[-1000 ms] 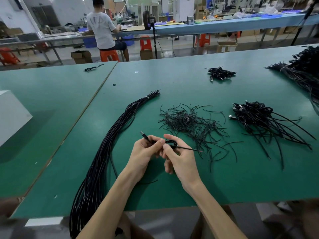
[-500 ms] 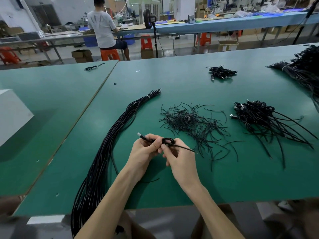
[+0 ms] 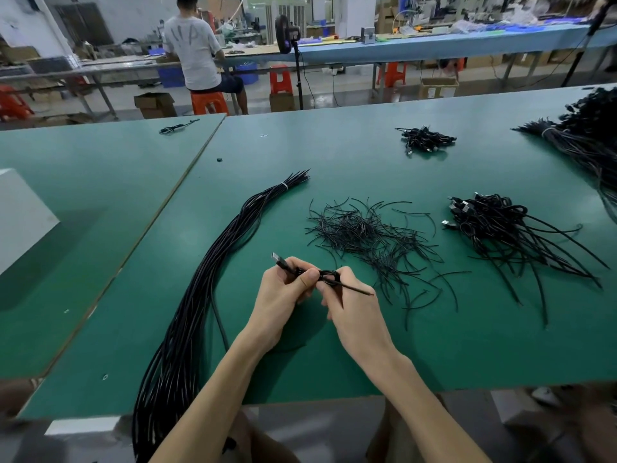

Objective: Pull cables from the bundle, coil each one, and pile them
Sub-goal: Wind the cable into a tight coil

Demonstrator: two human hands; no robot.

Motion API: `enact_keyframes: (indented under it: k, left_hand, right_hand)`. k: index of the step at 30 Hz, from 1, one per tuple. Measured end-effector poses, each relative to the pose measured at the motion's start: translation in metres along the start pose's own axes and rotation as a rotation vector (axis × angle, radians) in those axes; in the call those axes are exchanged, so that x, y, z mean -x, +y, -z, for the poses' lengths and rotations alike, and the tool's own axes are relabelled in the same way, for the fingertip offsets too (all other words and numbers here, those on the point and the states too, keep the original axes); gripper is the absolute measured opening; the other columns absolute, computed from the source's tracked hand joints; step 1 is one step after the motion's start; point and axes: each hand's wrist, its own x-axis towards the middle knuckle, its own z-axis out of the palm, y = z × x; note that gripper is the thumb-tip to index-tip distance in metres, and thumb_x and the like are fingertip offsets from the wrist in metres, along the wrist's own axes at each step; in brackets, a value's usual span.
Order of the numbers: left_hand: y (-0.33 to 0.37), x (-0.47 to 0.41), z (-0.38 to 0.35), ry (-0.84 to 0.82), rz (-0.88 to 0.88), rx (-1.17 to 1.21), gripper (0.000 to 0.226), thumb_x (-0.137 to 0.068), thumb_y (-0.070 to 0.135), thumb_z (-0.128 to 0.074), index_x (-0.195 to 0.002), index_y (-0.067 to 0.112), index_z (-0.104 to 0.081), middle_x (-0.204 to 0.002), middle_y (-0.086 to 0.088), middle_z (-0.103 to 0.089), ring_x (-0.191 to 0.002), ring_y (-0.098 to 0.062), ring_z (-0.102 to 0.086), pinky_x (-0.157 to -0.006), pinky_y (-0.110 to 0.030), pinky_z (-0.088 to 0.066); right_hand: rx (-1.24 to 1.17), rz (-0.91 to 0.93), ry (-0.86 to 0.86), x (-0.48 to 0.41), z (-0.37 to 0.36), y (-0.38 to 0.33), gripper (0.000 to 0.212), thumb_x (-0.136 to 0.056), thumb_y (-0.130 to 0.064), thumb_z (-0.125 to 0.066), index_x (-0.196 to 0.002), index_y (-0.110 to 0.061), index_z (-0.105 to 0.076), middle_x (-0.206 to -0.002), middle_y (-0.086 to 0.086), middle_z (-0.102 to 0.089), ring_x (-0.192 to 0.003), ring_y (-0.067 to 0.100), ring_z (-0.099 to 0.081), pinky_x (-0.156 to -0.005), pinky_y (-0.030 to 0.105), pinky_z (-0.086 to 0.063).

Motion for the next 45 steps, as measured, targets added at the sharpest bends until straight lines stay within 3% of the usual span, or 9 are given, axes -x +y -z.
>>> enact_keyframes:
  k: [7, 13, 20, 24, 34, 41, 45]
  left_hand:
    - [0.006, 0.000, 0.001, -0.031, 0.123, 0.191, 0.019, -0.090, 0.024, -0.071, -0.072, 0.022, -0.067, -0.068, -0.004, -0.056, -0.057, -0.013, -0.039, -0.056, -0.025, -0.031]
    - [0.008, -0.003, 0.003, -0.079, 0.198, 0.246, 0.022, -0.088, 0.026, -0.072, -0.067, 0.023, -0.064, -0.066, -0.001, -0.054, -0.055, -0.011, -0.037, -0.053, -0.021, -0.030]
    - [0.010, -0.003, 0.004, -0.144, 0.199, 0.219, 0.018, -0.092, 0.026, -0.069, -0.079, 0.016, -0.061, -0.068, 0.000, -0.045, -0.060, -0.010, -0.038, -0.057, -0.019, -0.034]
    - [0.011, -0.002, 0.002, -0.152, 0.191, 0.173, 0.019, -0.094, 0.028, -0.068, -0.078, 0.019, -0.062, -0.068, 0.003, -0.044, -0.061, -0.010, -0.037, -0.059, -0.021, -0.032]
    - [0.014, 0.002, 0.001, -0.188, 0.179, 0.072, 0.021, -0.097, 0.031, -0.065, -0.080, 0.020, -0.061, -0.067, 0.005, -0.042, -0.060, -0.012, -0.032, -0.060, -0.023, -0.030]
    - [0.018, 0.004, 0.000, -0.255, 0.164, 0.127, 0.016, -0.097, 0.031, -0.068, -0.084, 0.022, -0.069, -0.073, 0.001, -0.052, -0.065, -0.012, -0.043, -0.062, -0.018, -0.040]
    - [0.018, 0.005, 0.001, -0.286, 0.151, 0.116, 0.013, -0.095, 0.027, -0.069, -0.088, 0.018, -0.066, -0.074, -0.001, -0.058, -0.064, -0.012, -0.048, -0.064, -0.016, -0.043]
  right_hand:
    - [-0.160, 0.019, -0.027, -0.001, -0.001, -0.002, 0.018, -0.101, -0.019, -0.063, -0.087, -0.018, -0.051, -0.073, -0.002, -0.064, -0.060, 0.012, -0.058, -0.056, 0.019, -0.046]
    - [-0.104, 0.085, -0.039, 0.002, 0.002, -0.002, 0.014, -0.100, -0.018, -0.064, -0.091, -0.016, -0.054, -0.075, -0.001, -0.059, -0.069, 0.020, -0.055, -0.064, 0.033, -0.047]
    - [-0.002, 0.162, -0.060, 0.000, 0.012, 0.002, 0.006, -0.101, -0.015, -0.061, -0.106, -0.019, -0.060, -0.084, -0.016, -0.055, -0.079, 0.008, -0.055, -0.070, 0.018, -0.043]
    - [0.039, 0.178, -0.063, 0.002, 0.013, 0.004, 0.009, -0.102, -0.019, -0.060, -0.111, -0.020, -0.058, -0.095, -0.013, -0.058, -0.085, 0.005, -0.055, -0.072, 0.014, -0.043]
    - [0.112, 0.268, 0.029, 0.007, 0.014, 0.000, 0.021, -0.098, -0.007, -0.064, -0.117, -0.013, -0.059, -0.109, -0.005, -0.057, -0.096, 0.011, -0.056, -0.083, 0.022, -0.048]
    - [-0.105, 0.167, 0.071, 0.002, 0.017, 0.005, 0.022, -0.093, -0.004, -0.070, -0.107, -0.021, -0.066, -0.103, -0.009, -0.065, -0.099, 0.004, -0.061, -0.082, 0.010, -0.045]
    - [-0.221, 0.085, 0.081, 0.000, 0.021, 0.008, 0.030, -0.088, -0.002, -0.076, -0.090, -0.031, -0.070, -0.089, -0.015, -0.070, -0.089, 0.007, -0.067, -0.076, 0.014, -0.049]
